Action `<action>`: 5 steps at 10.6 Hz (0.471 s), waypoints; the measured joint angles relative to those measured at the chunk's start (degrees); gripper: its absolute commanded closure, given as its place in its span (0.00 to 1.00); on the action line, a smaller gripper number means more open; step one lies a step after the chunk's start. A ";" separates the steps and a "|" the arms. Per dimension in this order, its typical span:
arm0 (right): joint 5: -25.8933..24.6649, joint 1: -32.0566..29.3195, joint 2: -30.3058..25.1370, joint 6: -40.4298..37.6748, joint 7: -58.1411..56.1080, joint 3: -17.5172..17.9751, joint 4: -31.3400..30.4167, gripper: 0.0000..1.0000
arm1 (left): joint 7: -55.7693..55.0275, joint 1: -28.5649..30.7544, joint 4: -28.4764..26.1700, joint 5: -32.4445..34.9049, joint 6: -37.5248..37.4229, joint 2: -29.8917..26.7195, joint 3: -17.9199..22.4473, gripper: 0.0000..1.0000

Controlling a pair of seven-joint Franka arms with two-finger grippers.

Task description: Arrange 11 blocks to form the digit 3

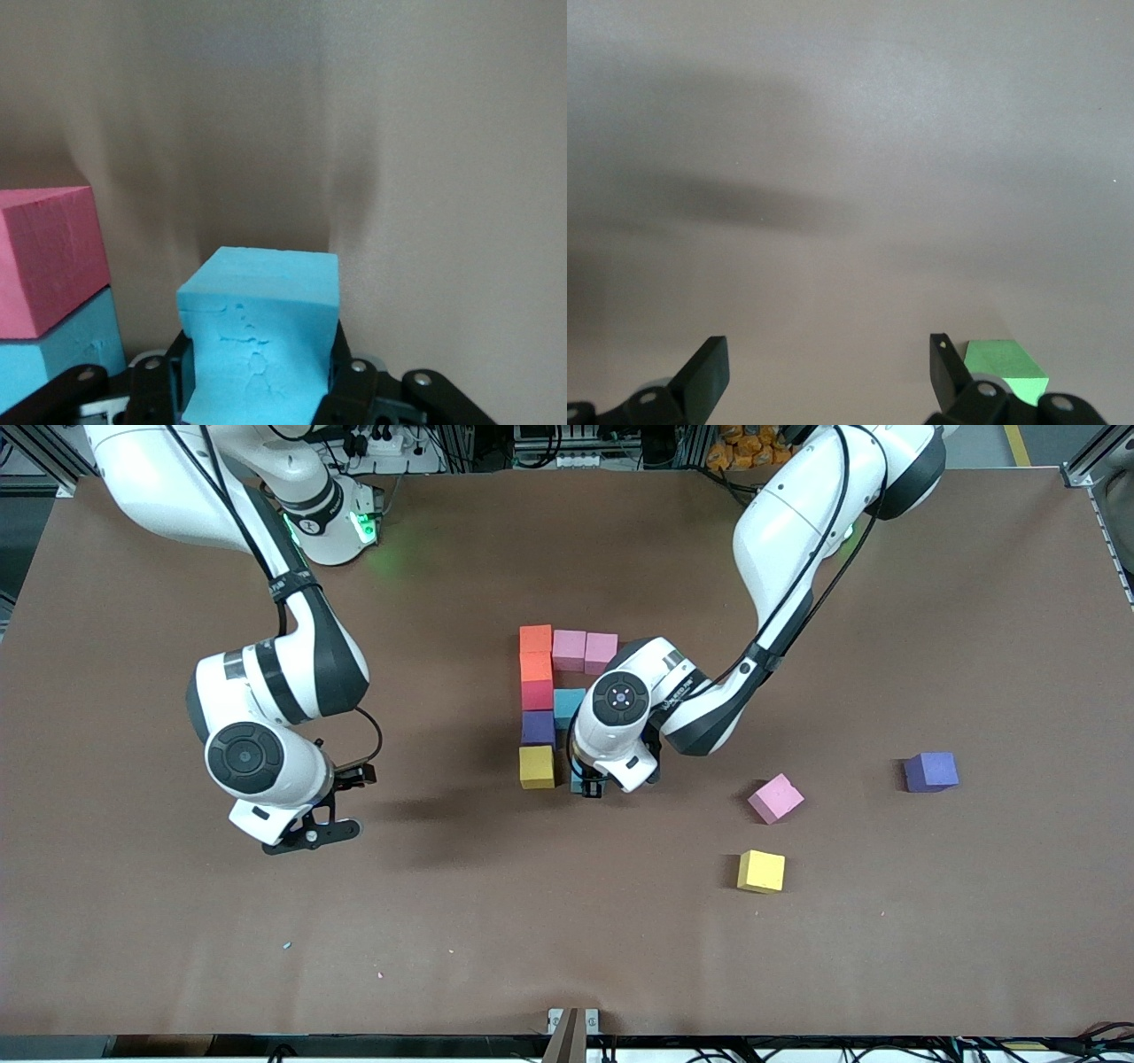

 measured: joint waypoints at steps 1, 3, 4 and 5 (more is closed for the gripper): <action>0.02 0.00 0.00 -0.04 0.00 0.02 -0.02 0.00 | 0.30 -0.01 0.00 -0.32 -0.10 0.01 0.00 0.93; 0.05 0.05 0.00 -0.05 -0.01 0.08 -0.02 0.00 | 0.84 -0.03 0.06 -1.47 -0.17 0.06 -0.01 0.93; 0.07 0.11 0.00 -0.05 -0.01 0.12 -0.02 0.00 | 1.04 -0.03 0.27 -1.81 -0.17 0.08 -0.01 0.94; 0.09 0.15 0.00 -0.06 -0.01 0.13 -0.02 0.00 | 1.10 -0.03 0.52 -1.87 -0.18 0.16 -0.01 0.93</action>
